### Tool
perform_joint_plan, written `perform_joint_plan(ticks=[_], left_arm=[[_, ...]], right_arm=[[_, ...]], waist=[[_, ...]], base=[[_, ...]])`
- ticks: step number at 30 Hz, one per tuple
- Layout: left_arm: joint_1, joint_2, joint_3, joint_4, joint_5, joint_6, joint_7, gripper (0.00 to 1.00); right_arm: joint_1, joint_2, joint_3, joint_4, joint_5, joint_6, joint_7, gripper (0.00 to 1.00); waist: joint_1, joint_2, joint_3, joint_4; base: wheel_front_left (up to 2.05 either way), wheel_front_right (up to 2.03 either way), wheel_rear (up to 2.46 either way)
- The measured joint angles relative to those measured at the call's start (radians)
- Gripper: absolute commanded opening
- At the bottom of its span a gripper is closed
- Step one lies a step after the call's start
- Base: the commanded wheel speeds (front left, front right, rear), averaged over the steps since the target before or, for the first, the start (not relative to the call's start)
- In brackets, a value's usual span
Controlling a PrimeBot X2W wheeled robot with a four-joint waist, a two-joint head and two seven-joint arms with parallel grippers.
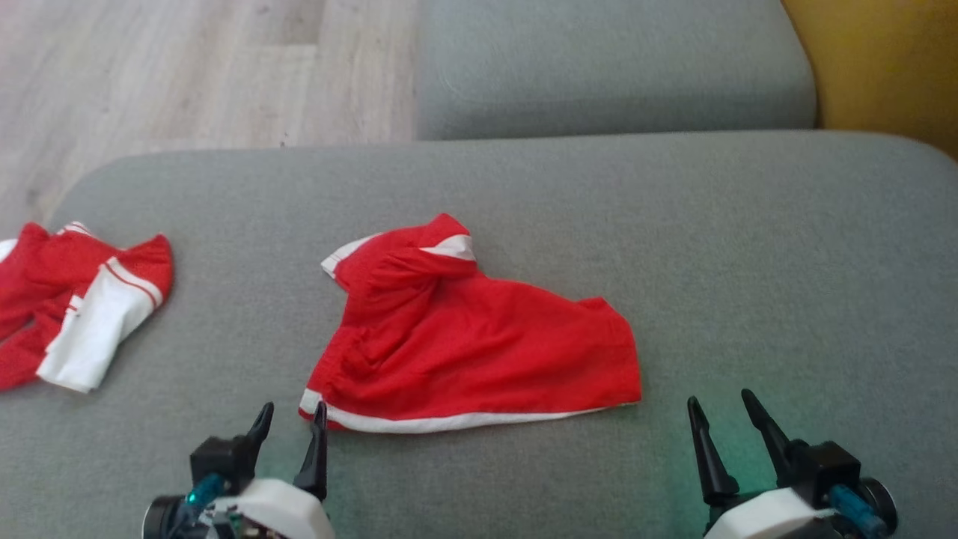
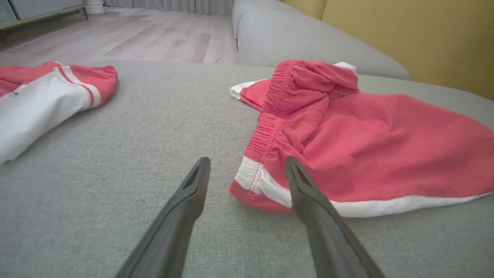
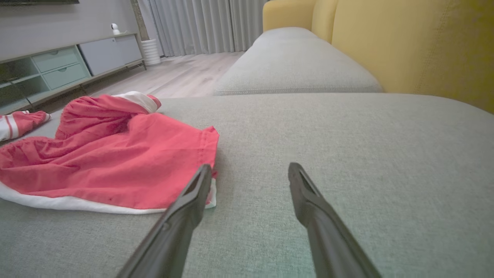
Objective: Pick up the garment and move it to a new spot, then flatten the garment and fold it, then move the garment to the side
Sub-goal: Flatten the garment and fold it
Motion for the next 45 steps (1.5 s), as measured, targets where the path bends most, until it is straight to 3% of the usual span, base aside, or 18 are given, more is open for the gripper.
perform_joint_plan(ticks=[9,22,25,26,28,29,38,44,45], left_arm=[[-0.111,0.021,-0.035,0.127,0.01,-0.048,0.014,1.0],[-0.174,0.062,-0.116,0.194,0.011,-0.093,0.036,1.0],[-0.177,0.063,-0.125,0.197,-0.004,-0.101,0.023,0.4],[-0.177,0.063,-0.125,0.197,-0.01,-0.101,0.013,0.35],[-0.177,0.062,-0.124,0.197,-0.013,-0.101,-0.003,0.08],[-0.177,0.06,-0.123,0.197,-0.021,-0.101,-0.012,0.01],[-0.177,0.038,-0.12,0.171,-0.046,-0.1,-0.048,0.0],[-0.193,0.033,-0.124,0.165,-0.046,-0.1,-0.049,0.0],[-0.197,0.032,-0.125,0.164,-0.046,-0.1,-0.049,0.0]], right_arm=[[-0.038,0.0,-0.014,-0.004,-0.025,0.0,0.0,1.0],[-0.051,0.0,-0.016,-0.003,-0.028,0.0,0.0,1.0],[-0.064,0.0,-0.013,0.004,-0.029,0.0,0.0,1.0],[-0.065,0.0,-0.012,0.008,-0.035,0.0,0.001,1.0],[-0.065,0.0,-0.005,0.021,-0.06,0.0,0.008,1.0],[-0.066,0.0,0.003,0.03,-0.076,0.0,0.01,1.0],[-0.175,-0.008,0.128,0.185,-0.196,0.0,0.009,1.0],[-0.267,-0.023,0.184,0.301,-0.204,0.0,0.001,1.0],[-0.276,-0.026,0.192,0.318,-0.204,0.0,0.001,0.77]], waist=[[0.0002,0.0,0.08,-0.036],[0.0,0.0,0.102,-0.028],[-0.0001,0.0,0.107,-0.028],[-0.0001,0.0,0.109,-0.028],[-0.0001,0.0,0.113,-0.028],[-0.0001,0.0,0.115,-0.027],[-0.0001,0.0,0.137,-0.006],[0.0,0.0,0.158,0.014],[0.0,0.0,0.16,0.018]], base=[[0.0,0.0,0.0],[0.0,0.0,0.0],[0.0,0.0,0.0],[0.0,0.0,0.0],[0.0,0.0,0.0],[0.0,0.0,0.0],[0.0,0.0,0.0],[0.0,0.0,0.0],[0.0,0.0,0.0]])
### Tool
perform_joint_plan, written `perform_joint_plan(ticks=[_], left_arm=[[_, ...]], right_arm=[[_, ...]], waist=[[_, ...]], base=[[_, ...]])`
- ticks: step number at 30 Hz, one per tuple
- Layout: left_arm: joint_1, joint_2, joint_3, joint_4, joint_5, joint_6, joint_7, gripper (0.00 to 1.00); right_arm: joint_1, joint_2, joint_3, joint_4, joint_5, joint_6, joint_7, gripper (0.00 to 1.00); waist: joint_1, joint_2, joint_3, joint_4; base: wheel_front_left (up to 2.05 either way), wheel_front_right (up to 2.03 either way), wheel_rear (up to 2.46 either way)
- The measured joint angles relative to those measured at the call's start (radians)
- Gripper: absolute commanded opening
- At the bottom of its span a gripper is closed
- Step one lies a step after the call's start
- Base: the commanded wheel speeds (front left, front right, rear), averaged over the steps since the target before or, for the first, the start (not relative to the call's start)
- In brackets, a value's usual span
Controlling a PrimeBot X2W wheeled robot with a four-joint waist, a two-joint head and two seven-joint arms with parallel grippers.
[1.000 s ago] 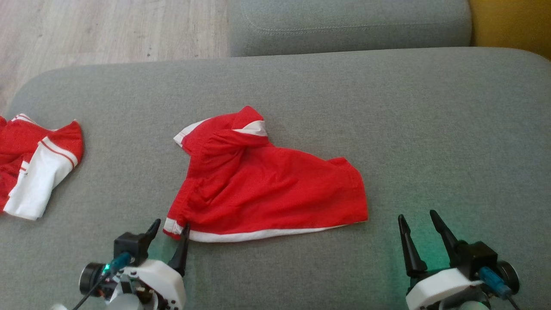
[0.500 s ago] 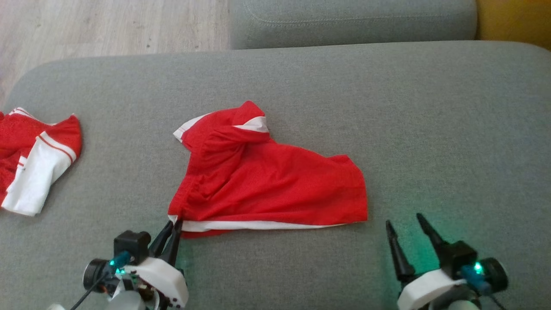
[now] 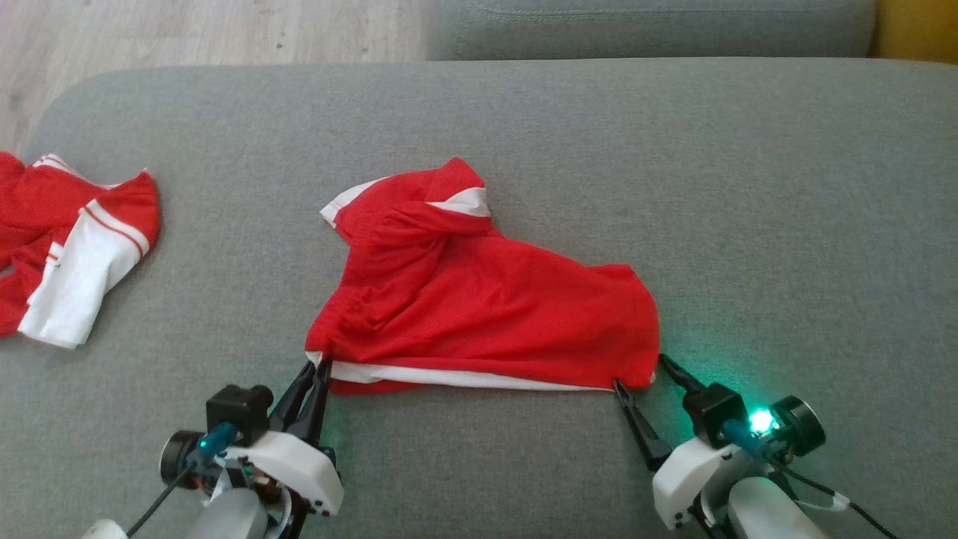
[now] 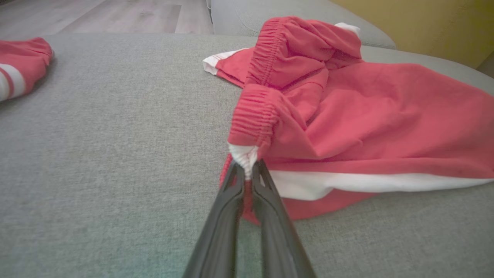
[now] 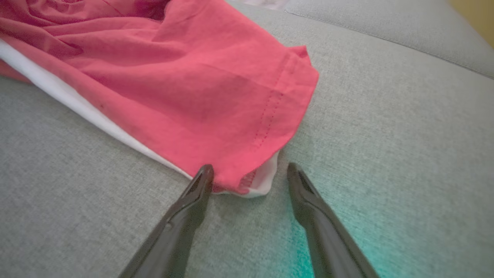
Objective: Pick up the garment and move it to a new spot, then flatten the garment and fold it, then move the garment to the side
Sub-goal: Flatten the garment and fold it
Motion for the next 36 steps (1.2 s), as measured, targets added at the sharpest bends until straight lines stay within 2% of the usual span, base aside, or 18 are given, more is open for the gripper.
perform_joint_plan(ticks=[1,2,3,8,18,22,26,36], left_arm=[[-0.002,-0.001,0.0,-0.002,0.0,0.0,0.0,0.0],[-0.002,-0.002,0.0,-0.003,0.0,0.003,-0.003,0.0],[-0.002,-0.002,-0.001,-0.005,-0.001,0.008,-0.009,0.0],[-0.002,-0.002,0.001,-0.016,-0.011,0.014,-0.025,0.0],[0.009,-0.001,0.037,-0.146,-0.044,0.018,-0.069,0.0],[0.013,0.007,0.05,-0.273,-0.044,0.018,-0.073,0.0],[0.014,0.036,0.058,-0.438,-0.051,0.027,-0.048,0.0],[-0.041,0.124,0.082,-0.861,-0.065,0.043,0.14,0.0]], right_arm=[[-0.009,-0.001,0.006,0.016,0.004,0.0,-0.001,0.43],[-0.017,-0.001,0.01,0.026,0.012,0.0,-0.002,0.31],[-0.023,-0.001,0.013,0.036,0.02,0.0,-0.004,0.0],[-0.035,-0.001,0.016,0.032,0.09,0.0,-0.004,0.0],[-0.014,-0.009,0.021,-0.198,0.244,0.0,-0.004,0.0],[0.026,-0.036,0.039,-0.334,0.31,0.0,0.012,0.0],[0.036,-0.058,0.037,-0.52,0.378,0.0,0.067,0.0],[0.035,-0.111,-0.046,-0.942,0.415,0.0,0.219,0.0]], waist=[[0.0,0.0,0.002,0.003],[-0.0001,0.0,0.003,0.005],[-0.0001,0.0,0.003,0.007],[-0.0001,0.0,-0.009,0.006],[-0.0001,0.0,-0.074,-0.013],[-0.0002,0.0,-0.121,-0.02],[-0.0003,0.0,-0.163,-0.028],[-0.0003,0.0,-0.23,-0.06]], base=[[0.0,0.0,0.0],[0.0,0.0,0.0],[0.0,0.0,0.0],[0.0,0.0,0.0],[0.0,0.0,0.0],[0.0,0.0,0.0],[0.0,0.0,0.0],[0.0,0.0,0.0]])
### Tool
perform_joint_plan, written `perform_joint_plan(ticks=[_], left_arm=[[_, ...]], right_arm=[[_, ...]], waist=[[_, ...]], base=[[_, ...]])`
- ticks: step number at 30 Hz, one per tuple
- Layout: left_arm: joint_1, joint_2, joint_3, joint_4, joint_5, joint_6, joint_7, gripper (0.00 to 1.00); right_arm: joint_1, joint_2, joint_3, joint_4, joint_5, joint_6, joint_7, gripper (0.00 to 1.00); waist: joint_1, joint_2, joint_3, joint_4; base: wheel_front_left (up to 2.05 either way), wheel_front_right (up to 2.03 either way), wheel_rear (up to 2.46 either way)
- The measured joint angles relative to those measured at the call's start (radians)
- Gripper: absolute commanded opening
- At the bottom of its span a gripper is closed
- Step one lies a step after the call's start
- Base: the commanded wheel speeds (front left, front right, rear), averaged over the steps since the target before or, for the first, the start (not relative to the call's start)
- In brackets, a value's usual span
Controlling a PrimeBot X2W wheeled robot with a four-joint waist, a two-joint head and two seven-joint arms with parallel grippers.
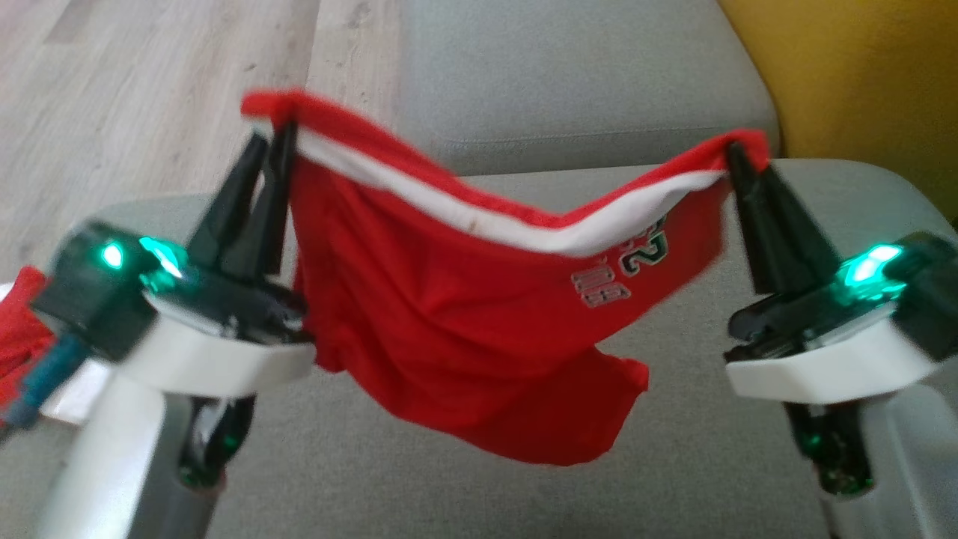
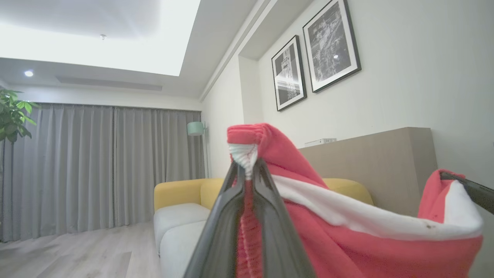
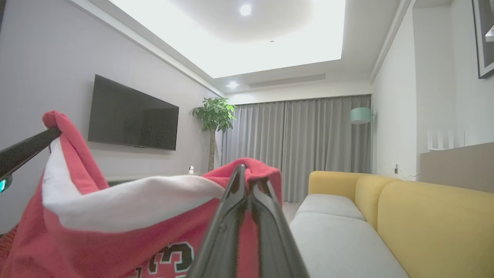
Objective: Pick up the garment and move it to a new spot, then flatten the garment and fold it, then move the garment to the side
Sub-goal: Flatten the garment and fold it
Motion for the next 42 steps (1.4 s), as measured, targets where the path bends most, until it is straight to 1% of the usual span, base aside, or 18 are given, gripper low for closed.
perform_joint_plan(ticks=[4,6,8,11,15,16,18,20,21,22,24,27,30,33,37,40,42], left_arm=[[-0.067,0.027,0.004,-0.066,-0.007,0.001,0.081,0.0],[-0.089,0.036,0.006,-0.063,-0.013,0.001,0.11,0.0],[-0.105,0.036,0.007,-0.03,-0.028,0.0,0.127,0.0],[-0.147,0.036,0.007,0.059,-0.042,-0.002,0.138,0.0],[-0.275,0.034,0.01,0.198,-0.048,-0.015,0.117,0.0],[-0.375,0.032,0.021,0.265,-0.041,-0.018,0.086,0.0],[-0.484,0.017,0.04,0.326,-0.03,-0.018,0.044,0.0],[-0.575,-0.001,0.046,0.378,-0.022,-0.017,0.009,0.0],[-0.636,-0.02,0.047,0.425,-0.013,-0.017,-0.025,0.0],[-0.65,-0.029,0.047,0.448,-0.013,-0.017,-0.039,0.0],[-0.648,-0.048,0.045,0.496,-0.014,-0.018,-0.064,0.0],[-0.608,-0.066,0.031,0.566,-0.014,-0.019,-0.091,0.0],[-0.53,-0.085,0.016,0.622,-0.036,-0.024,-0.131,0.0],[-0.426,-0.096,-0.015,0.649,-0.04,-0.027,-0.167,0.0],[-0.284,-0.099,-0.028,0.635,-0.039,-0.028,-0.207,0.0],[-0.19,-0.105,-0.041,0.593,-0.024,-0.025,-0.221,0.0],[-0.133,-0.12,-0.044,0.558,-0.023,-0.012,-0.225,0.0]], right_arm=[[-0.002,0.002,-0.037,-0.082,0.018,0.0,0.069,0.0],[-0.006,0.007,-0.054,-0.082,0.019,0.0,0.096,0.0],[-0.02,0.015,-0.056,-0.058,0.034,0.0,0.115,0.0],[-0.1,0.011,-0.049,0.041,0.047,0.0,0.131,0.0],[-0.314,0.008,-0.03,0.218,0.053,0.0,0.12,0.0],[-0.461,0.017,-0.028,0.308,0.052,0.0,0.083,0.0],[-0.612,0.03,-0.032,0.39,0.035,0.0,0.029,0.0],[-0.734,0.045,-0.034,0.458,0.003,0.0,-0.019,0.0],[-0.812,0.053,-0.028,0.514,-0.021,0.0,-0.064,0.0],[-0.829,0.056,-0.021,0.541,-0.03,0.0,-0.083,0.0],[-0.826,0.066,-0.001,0.599,-0.037,0.0,-0.113,0.0],[-0.765,0.078,0.039,0.681,-0.037,0.0,-0.141,0.0],[-0.677,0.079,0.061,0.752,-0.036,0.0,-0.171,0.0],[-0.589,0.079,0.065,0.787,-0.036,0.0,-0.194,0.0],[-0.48,0.079,0.067,0.77,-0.018,0.0,-0.213,0.0],[-0.381,0.077,0.061,0.705,-0.009,0.0,-0.221,0.0],[-0.305,0.075,0.051,0.655,-0.009,0.0,-0.221,0.0]], waist=[[-0.0001,0.0,0.005,-0.01],[0.0001,0.0,0.017,-0.013],[0.0001,0.0,0.036,-0.017],[0.0002,0.0,0.074,-0.024],[0.0004,0.0,0.143,-0.037],[0.0006,0.0,0.186,-0.045],[0.0006,0.0,0.229,-0.054],[0.0006,0.0,0.27,-0.063],[0.0006,0.0,0.311,-0.07],[0.0006,0.0,0.33,-0.073],[0.0006,0.0,0.366,-0.079],[0.0006,-0.0001,0.415,-0.082],[0.0006,-0.0001,0.452,-0.082],[0.0006,-0.0001,0.462,-0.079],[0.0,0.0,0.437,-0.074],[0.0,0.0,0.409,-0.065],[0.0,0.0,0.386,-0.058]], base=[[0.0,0.0,0.0],[0.0,0.0,0.0],[0.0,0.0,0.0],[0.0,0.0,0.0],[0.0,0.0,0.0],[0.0,0.0,0.0],[0.0,0.0,0.0],[0.0,0.0,0.0],[0.0,0.0,0.0],[0.0,0.0,0.0],[0.0,0.0,0.0],[0.0,0.0,0.0],[0.0,0.0,0.0],[0.0,0.0,0.0],[0.0,0.0,0.0],[0.0,0.0,0.0],[0.0,0.0,0.0]])
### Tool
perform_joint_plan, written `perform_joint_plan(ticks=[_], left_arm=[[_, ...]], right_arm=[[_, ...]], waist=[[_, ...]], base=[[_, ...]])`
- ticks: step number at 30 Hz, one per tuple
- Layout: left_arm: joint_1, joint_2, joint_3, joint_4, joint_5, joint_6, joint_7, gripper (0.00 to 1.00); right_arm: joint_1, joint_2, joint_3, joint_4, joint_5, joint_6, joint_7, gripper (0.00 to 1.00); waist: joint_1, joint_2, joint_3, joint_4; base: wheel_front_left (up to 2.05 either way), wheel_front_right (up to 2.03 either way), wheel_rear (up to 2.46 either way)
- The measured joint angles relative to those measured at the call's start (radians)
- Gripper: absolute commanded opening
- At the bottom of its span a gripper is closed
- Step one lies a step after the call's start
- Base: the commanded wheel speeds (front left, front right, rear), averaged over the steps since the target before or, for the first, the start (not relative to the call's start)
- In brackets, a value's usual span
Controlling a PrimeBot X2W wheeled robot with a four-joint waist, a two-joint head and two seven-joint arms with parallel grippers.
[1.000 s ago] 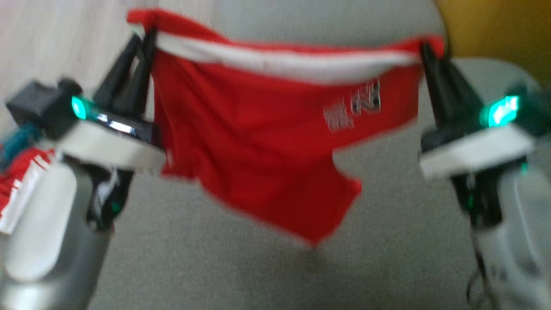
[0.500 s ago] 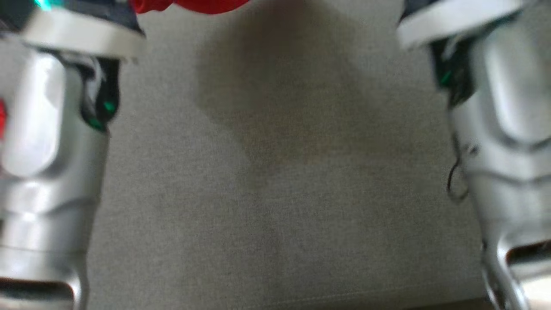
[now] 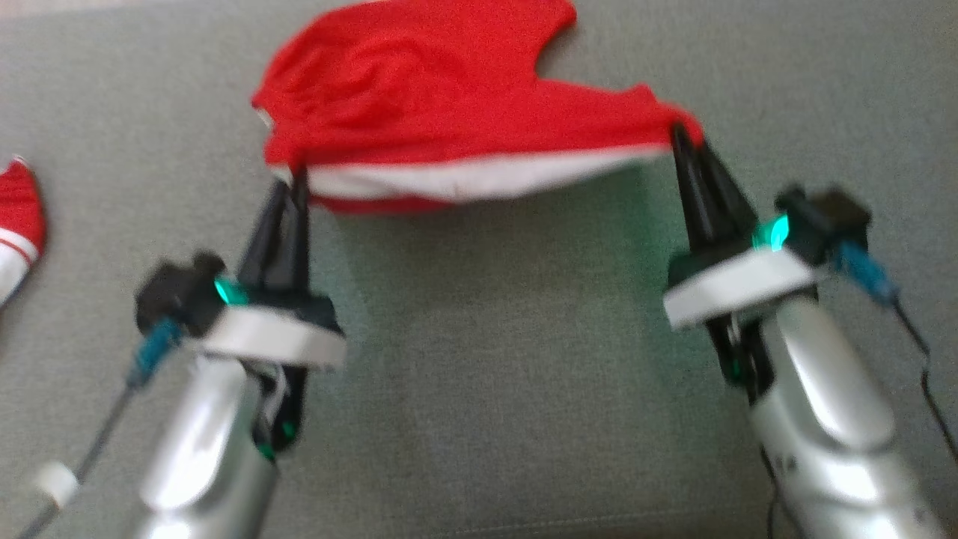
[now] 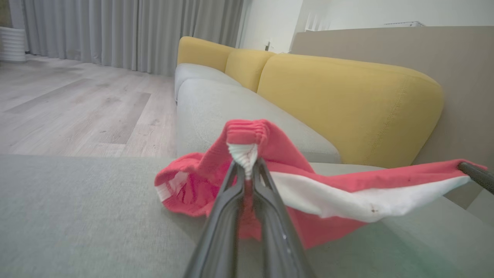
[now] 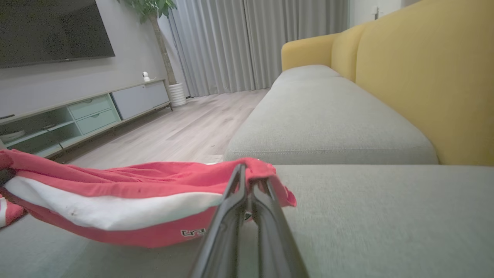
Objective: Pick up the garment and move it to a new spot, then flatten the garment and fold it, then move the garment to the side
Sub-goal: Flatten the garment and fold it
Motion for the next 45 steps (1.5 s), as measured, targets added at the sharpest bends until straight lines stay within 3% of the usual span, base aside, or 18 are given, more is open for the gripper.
perform_joint_plan(ticks=[6,7,12,20,25,29,38,45], left_arm=[[0.196,-0.009,-0.007,-0.134,0.01,0.032,-0.003,0.0],[0.269,-0.008,-0.011,-0.19,0.01,0.051,-0.003,0.0],[0.446,0.002,-0.026,-0.35,0.009,0.092,0.026,0.0],[0.577,0.003,-0.079,-0.435,-0.027,0.117,0.099,0.0],[0.558,-0.035,-0.097,-0.365,-0.089,0.098,0.128,0.0],[0.479,-0.062,-0.101,-0.278,-0.123,0.081,0.144,0.0],[0.177,-0.103,-0.078,-0.049,-0.167,0.072,0.195,0.0],[0.044,-0.129,-0.083,0.088,-0.217,0.073,0.207,0.0]], right_arm=[[0.259,0.007,-0.075,-0.189,-0.03,0.0,-0.002,0.0],[0.344,0.019,-0.098,-0.265,-0.043,0.0,0.001,0.0],[0.554,0.039,-0.146,-0.492,-0.064,0.0,0.102,0.0],[0.677,0.046,-0.188,-0.655,-0.111,0.0,0.243,0.0],[0.629,0.026,-0.195,-0.603,-0.114,0.0,0.294,0.0],[0.492,-0.026,-0.189,-0.517,-0.104,0.0,0.318,0.0],[0.105,-0.132,-0.08,-0.222,-0.017,0.0,0.399,0.0],[-0.119,-0.16,0.009,0.03,0.041,0.0,0.401,0.0]], waist=[[-0.0001,0.0,-0.095,0.011],[-0.0002,0.0,-0.13,0.012],[-0.0002,0.0,-0.208,0.01],[0.0,0.0,-0.222,0.035],[0.0002,0.0,-0.178,0.074],[0.0004,0.0,-0.135,0.115],[0.0005,0.0,-0.03,0.198],[0.0005,0.0,0.038,0.238]], base=[[0.0,0.0,0.0],[0.0,0.0,0.0],[0.0,0.0,0.0],[0.0,0.0,0.0],[0.0,0.0,0.0],[0.0,0.0,0.0],[0.0,0.0,0.0],[0.0,0.0,0.0]])
